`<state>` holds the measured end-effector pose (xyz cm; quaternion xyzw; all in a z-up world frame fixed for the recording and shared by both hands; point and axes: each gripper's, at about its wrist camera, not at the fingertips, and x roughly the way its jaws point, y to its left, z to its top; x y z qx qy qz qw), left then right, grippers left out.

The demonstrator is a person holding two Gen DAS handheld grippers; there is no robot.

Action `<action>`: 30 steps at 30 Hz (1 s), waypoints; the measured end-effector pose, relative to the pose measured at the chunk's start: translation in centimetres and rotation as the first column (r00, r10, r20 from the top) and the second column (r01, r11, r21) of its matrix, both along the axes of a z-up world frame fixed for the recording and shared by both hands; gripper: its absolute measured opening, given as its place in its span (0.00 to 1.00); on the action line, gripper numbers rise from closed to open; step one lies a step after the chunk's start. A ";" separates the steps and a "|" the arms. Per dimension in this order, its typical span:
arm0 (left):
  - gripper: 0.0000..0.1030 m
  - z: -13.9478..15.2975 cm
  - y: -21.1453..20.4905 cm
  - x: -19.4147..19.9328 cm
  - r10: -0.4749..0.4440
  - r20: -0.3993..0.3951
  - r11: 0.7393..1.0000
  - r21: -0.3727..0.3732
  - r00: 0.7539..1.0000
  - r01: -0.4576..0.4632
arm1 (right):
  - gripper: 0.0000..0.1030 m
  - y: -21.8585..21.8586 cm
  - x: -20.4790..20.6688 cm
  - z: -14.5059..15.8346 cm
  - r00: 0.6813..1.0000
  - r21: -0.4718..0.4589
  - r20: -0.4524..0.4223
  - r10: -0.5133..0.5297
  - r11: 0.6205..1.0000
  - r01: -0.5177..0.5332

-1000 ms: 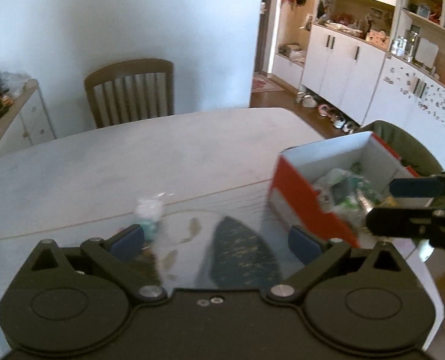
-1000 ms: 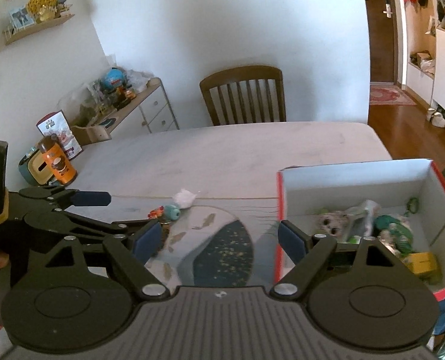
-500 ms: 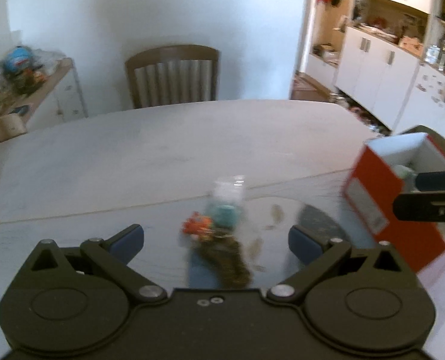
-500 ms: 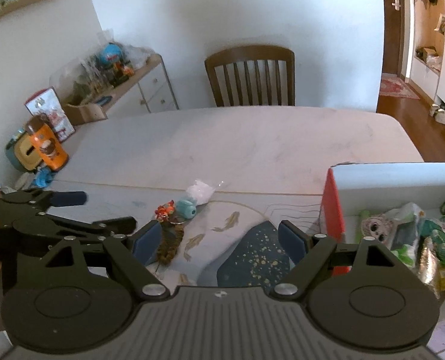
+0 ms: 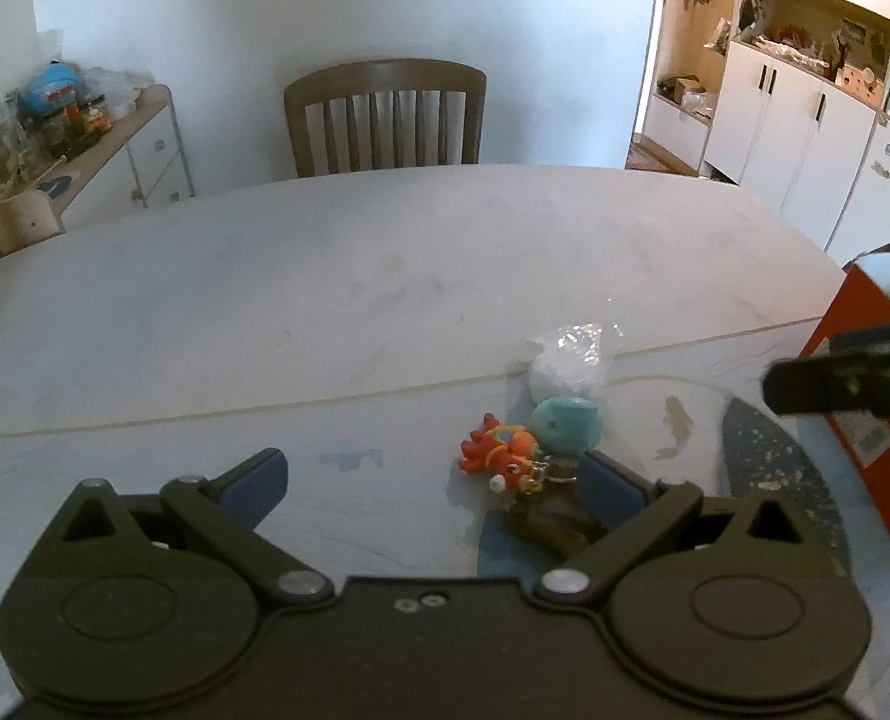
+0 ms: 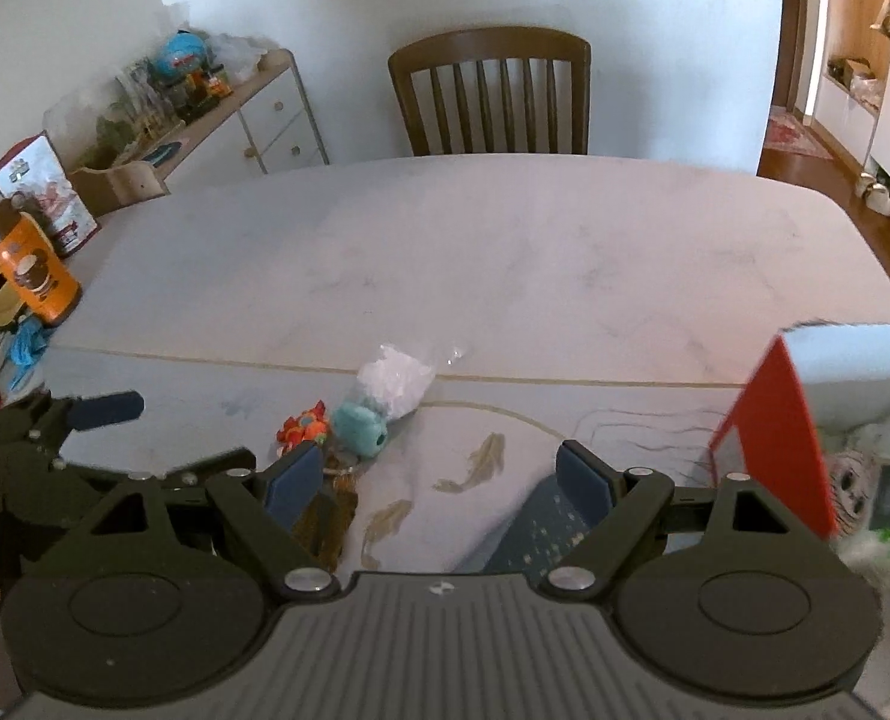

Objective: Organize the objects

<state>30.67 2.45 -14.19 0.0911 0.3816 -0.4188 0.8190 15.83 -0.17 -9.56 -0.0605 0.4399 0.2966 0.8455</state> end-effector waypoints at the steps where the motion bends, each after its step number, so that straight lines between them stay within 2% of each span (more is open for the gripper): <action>1: 0.99 -0.4 -0.2 0.2 -0.005 -0.001 1.000 0.005 1.000 0.005 | 0.82 0.5 0.4 -0.3 1.000 -0.006 -0.003 -0.002 1.000 0.002; 10: 0.99 -2.6 -2.2 1.0 -0.025 -0.013 1.000 0.014 1.000 0.025 | 0.82 3.5 2.2 -3.1 0.999 -0.039 -0.043 0.015 0.999 -0.017; 16: 0.97 -3.4 -3.1 1.5 -0.029 -0.036 1.000 -0.012 0.999 0.028 | 0.82 4.9 3.2 -4.6 0.997 -0.037 -0.071 -0.013 0.999 0.010; 21: 0.85 -4.3 -3.6 1.7 -0.034 -0.046 0.999 -0.009 0.998 0.034 | 0.82 6.2 3.4 -5.4 0.994 -0.037 -0.106 -0.006 0.999 0.002; 25: 0.77 -4.5 -3.4 1.5 -0.031 -0.042 0.999 -0.033 0.999 0.029 | 0.82 6.8 3.1 -5.9 0.992 -0.024 -0.128 -0.005 1.000 0.002; 30: 0.64 -4.7 -3.5 1.0 -0.041 -0.042 0.998 -0.046 0.998 0.039 | 0.70 7.3 3.2 -6.3 0.987 -0.010 -0.159 -0.010 1.000 0.008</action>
